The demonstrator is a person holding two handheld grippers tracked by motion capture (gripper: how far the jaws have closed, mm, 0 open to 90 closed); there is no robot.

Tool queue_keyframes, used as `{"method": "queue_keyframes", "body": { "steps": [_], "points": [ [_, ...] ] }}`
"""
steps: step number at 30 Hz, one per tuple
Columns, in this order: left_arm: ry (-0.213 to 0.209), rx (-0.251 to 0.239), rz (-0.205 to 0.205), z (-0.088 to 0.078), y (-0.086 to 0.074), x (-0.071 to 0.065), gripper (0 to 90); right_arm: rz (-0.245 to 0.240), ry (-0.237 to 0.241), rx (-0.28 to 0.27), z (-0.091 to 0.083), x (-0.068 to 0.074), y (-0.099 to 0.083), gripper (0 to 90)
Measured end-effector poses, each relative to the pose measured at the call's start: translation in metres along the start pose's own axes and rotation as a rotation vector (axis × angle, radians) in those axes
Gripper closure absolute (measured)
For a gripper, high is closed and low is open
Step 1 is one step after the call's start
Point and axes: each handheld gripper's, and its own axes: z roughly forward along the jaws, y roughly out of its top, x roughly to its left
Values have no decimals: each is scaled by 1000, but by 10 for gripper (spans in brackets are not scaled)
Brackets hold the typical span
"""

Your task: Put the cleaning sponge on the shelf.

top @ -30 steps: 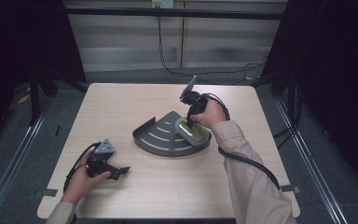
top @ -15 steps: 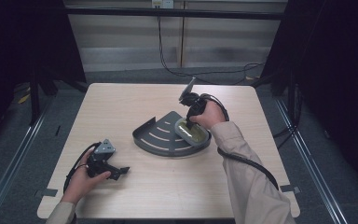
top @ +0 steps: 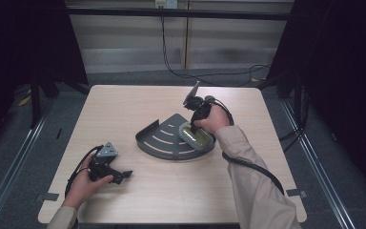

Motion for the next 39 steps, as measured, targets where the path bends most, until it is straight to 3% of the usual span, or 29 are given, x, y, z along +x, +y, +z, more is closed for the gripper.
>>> {"method": "queue_keyframes", "body": {
  "steps": [39],
  "points": [
    [0,0,0,0,0,0,0,-12,-7,-1,7,1,-2,712]
  ]
}}
